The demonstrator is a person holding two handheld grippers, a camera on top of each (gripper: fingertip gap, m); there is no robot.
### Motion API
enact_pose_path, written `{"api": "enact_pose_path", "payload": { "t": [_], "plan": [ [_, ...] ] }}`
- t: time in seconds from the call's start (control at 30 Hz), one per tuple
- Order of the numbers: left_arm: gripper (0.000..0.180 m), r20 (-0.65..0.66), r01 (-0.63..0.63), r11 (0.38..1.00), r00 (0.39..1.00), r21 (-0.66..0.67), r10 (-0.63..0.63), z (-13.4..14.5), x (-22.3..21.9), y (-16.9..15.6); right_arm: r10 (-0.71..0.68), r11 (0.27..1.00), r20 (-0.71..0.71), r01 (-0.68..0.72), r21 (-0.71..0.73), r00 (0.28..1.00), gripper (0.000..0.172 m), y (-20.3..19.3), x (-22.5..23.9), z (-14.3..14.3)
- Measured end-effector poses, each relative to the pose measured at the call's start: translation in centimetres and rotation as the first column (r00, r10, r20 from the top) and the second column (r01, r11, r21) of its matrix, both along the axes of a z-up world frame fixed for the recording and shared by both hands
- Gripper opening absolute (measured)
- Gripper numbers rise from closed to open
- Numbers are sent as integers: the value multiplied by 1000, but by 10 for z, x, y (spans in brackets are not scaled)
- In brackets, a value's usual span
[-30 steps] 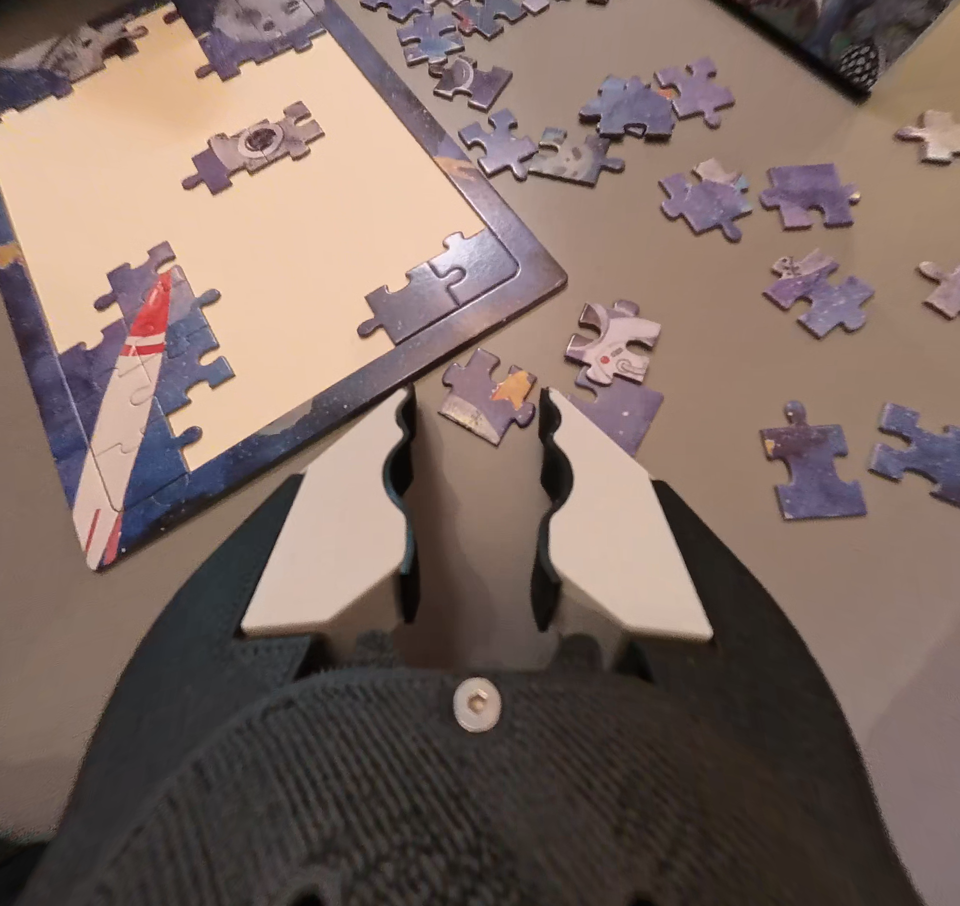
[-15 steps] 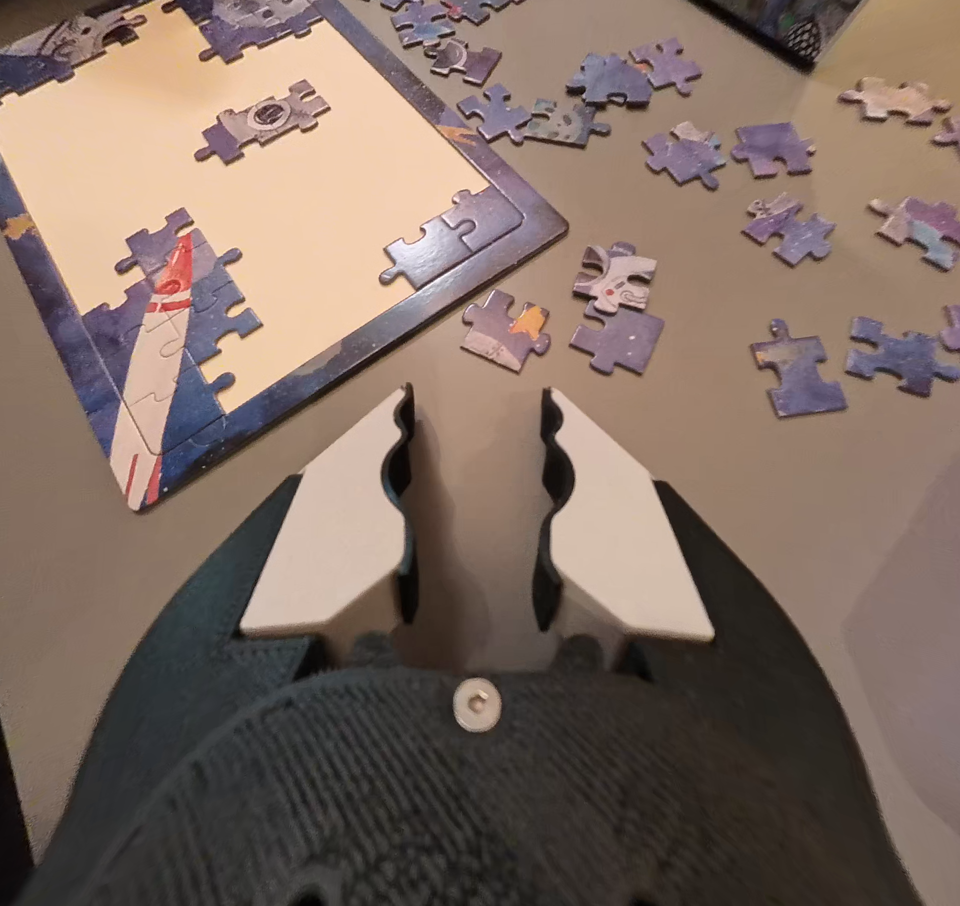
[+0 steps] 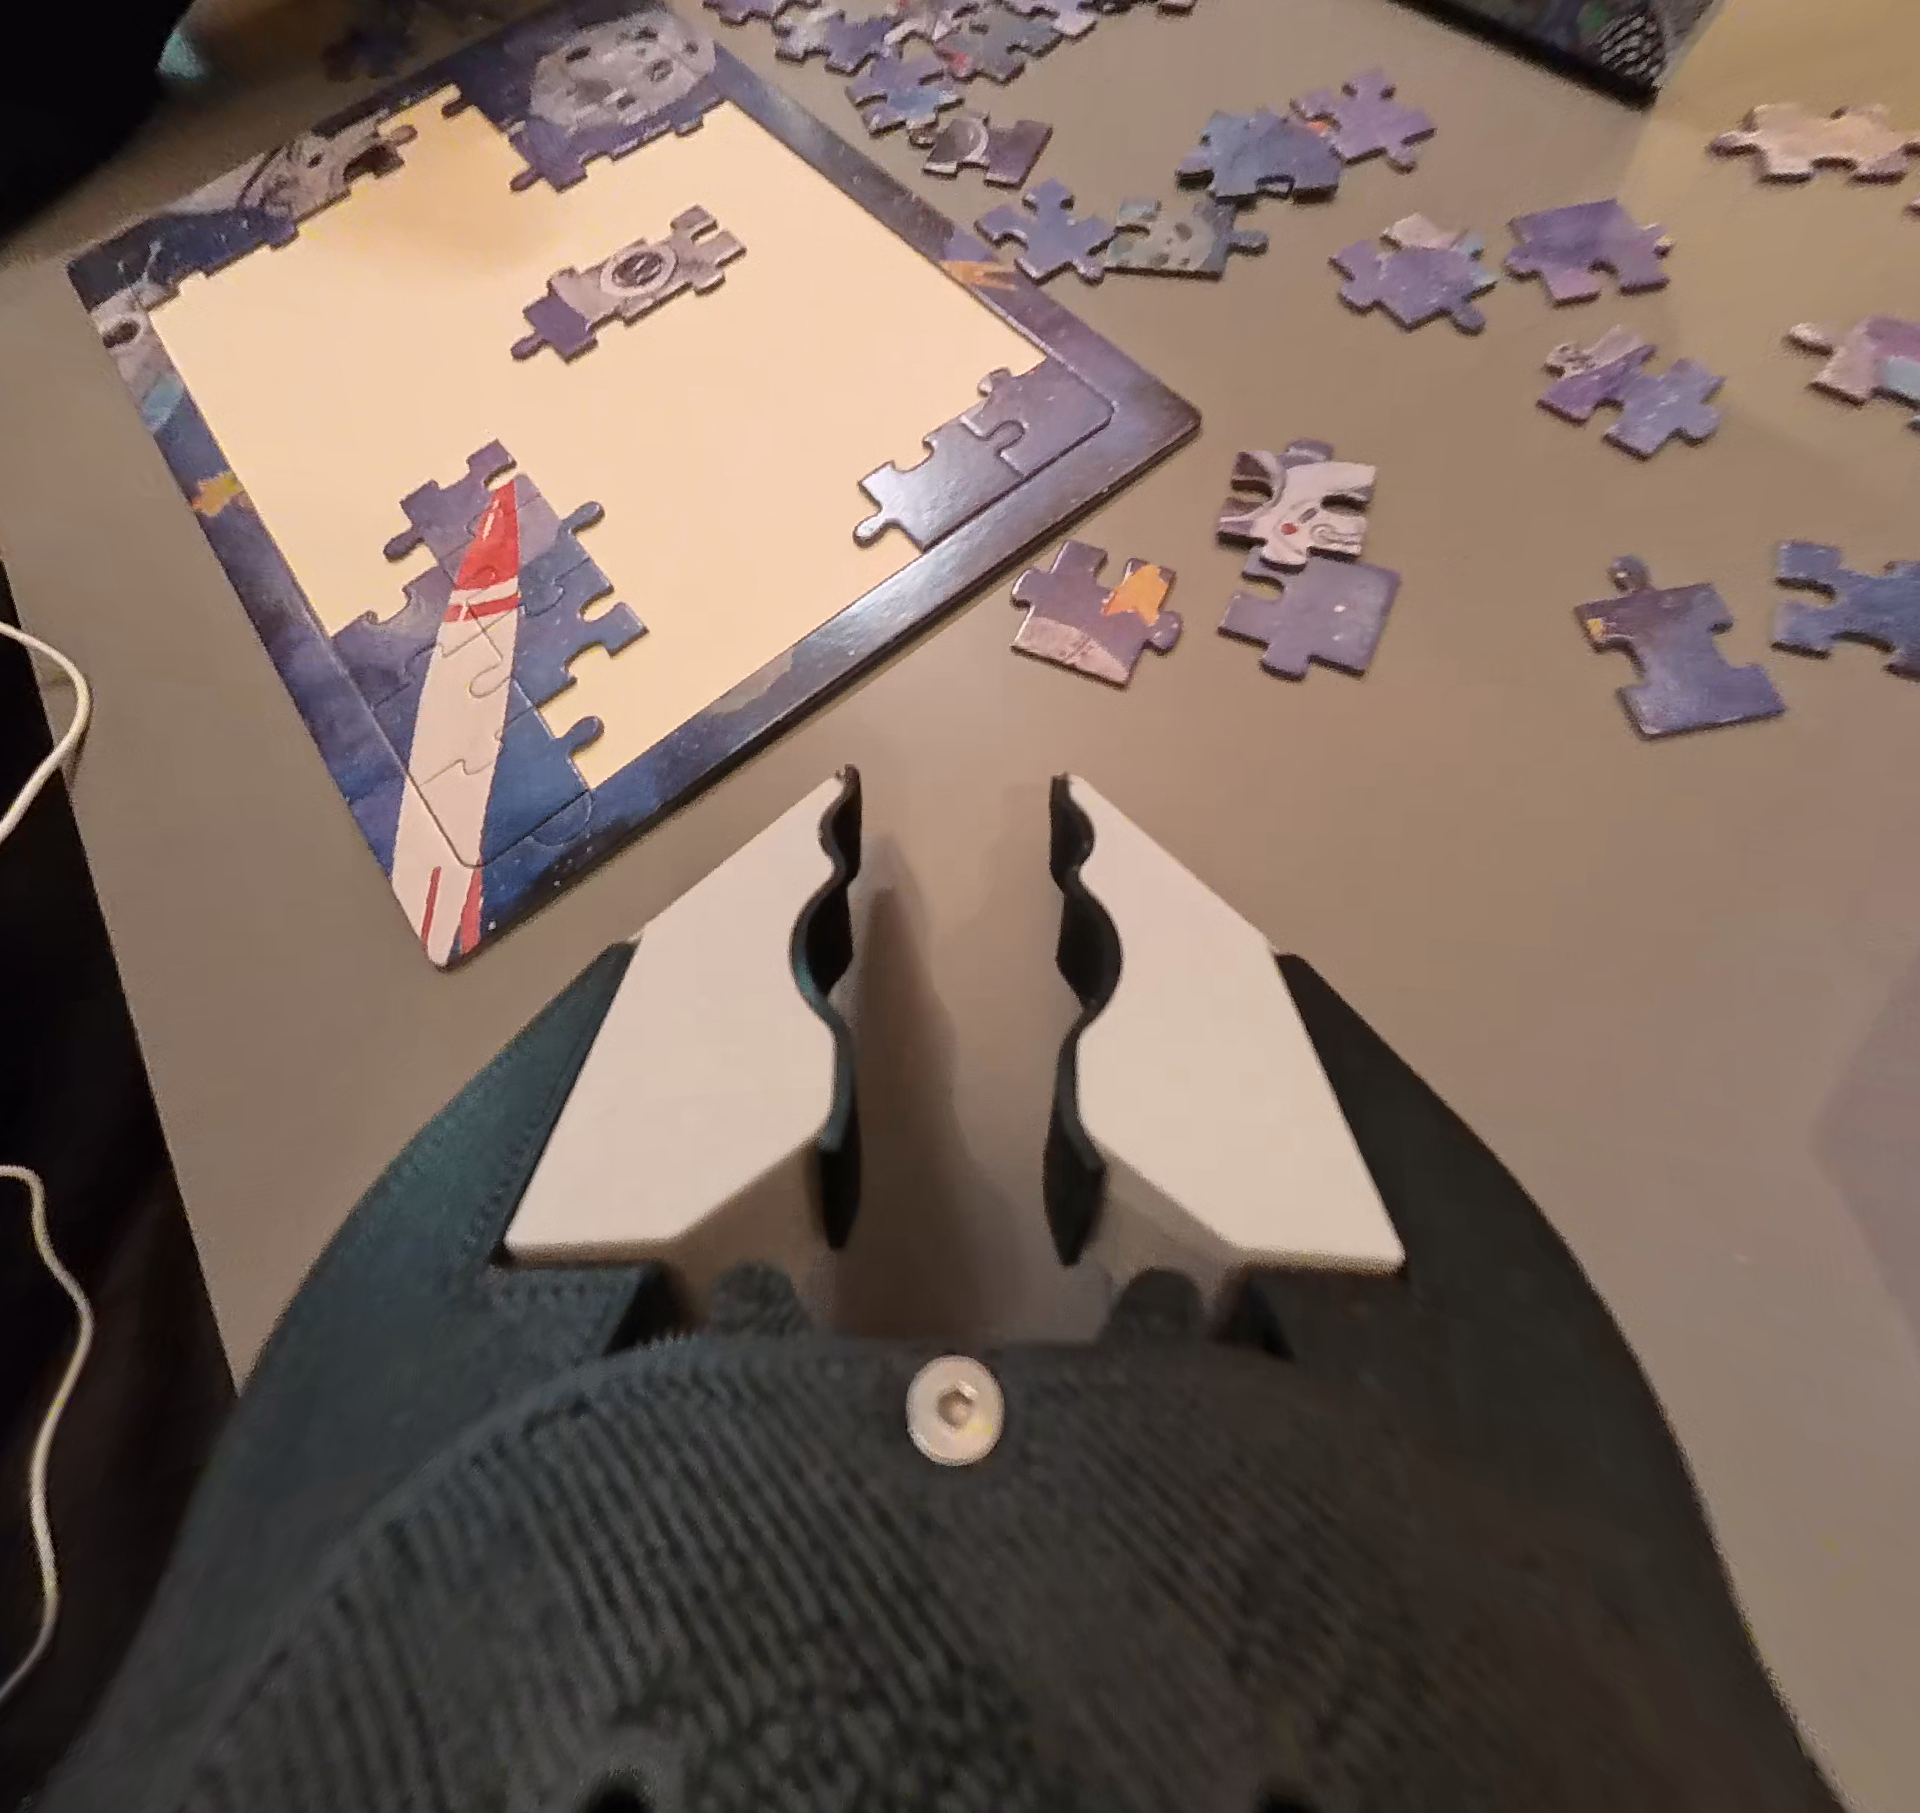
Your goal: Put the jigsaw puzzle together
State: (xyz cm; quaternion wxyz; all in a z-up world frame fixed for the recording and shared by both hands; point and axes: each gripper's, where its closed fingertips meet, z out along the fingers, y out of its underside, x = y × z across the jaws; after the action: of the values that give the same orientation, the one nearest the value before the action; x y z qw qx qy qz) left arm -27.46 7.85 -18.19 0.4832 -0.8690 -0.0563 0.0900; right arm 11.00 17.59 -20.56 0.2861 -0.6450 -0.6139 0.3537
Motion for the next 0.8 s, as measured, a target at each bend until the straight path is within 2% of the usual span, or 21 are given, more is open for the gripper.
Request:
{"api": "enact_pose_path", "payload": {
  "t": [0.1,0.37,0.67,0.8],
  "plan": [
    [12,4,-1,1000,1000,1,1,0,0,0,-20,1000,-20,20,-6,1000,36,5,-2,3],
    [12,1,3,1000,1000,-3,-3,-1,1,0,-7,996,-63,12,89,998,37,23,-23,10],
    [12,2,8,1000,1000,4,-8,0,2,1,116,991,79,-121,64,990,44,26,-44,-13],
    [12,2,8,1000,1000,4,-8,0,1,1,162,986,80,-164,18,984,46,23,-47,-12]
  ]
}}
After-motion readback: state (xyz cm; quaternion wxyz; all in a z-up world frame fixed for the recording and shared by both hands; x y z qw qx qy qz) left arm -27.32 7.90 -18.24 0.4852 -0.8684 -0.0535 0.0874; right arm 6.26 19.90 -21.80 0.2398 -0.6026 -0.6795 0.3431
